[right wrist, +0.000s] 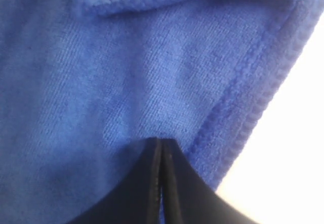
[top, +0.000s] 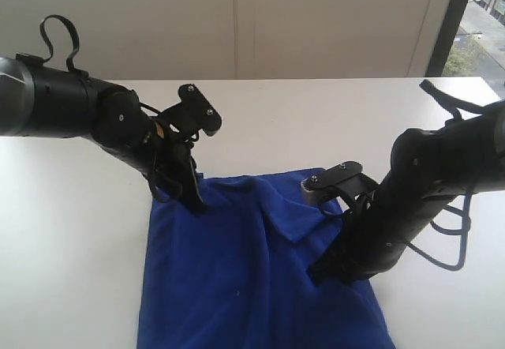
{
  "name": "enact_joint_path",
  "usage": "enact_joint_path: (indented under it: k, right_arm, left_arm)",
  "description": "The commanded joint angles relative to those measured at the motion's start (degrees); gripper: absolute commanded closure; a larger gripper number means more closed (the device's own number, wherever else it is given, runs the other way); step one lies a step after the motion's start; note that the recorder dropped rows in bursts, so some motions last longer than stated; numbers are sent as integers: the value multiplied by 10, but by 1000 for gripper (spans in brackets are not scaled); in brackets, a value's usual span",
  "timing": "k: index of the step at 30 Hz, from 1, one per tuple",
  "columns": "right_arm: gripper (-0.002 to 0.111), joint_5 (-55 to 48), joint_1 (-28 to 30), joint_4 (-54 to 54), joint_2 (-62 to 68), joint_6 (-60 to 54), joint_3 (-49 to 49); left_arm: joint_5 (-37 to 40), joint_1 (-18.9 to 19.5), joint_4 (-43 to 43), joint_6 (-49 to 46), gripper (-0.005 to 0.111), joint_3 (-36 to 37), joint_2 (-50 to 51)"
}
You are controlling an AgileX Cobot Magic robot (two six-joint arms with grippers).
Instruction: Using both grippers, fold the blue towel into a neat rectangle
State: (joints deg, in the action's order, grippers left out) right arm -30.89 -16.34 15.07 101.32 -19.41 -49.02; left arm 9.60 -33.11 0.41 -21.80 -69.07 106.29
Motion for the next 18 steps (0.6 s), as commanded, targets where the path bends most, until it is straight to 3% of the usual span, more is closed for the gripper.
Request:
enact_joint_path:
  k: [1, 18]
  right_arm:
    - [108, 8, 3, 0, -2, 1, 4]
    - [108, 7, 3, 0, -2, 0, 4]
  left_arm:
    - [-2, 16, 2, 0, 107, 5, 18]
    - [-12, 39, 11, 0, 107, 5, 28]
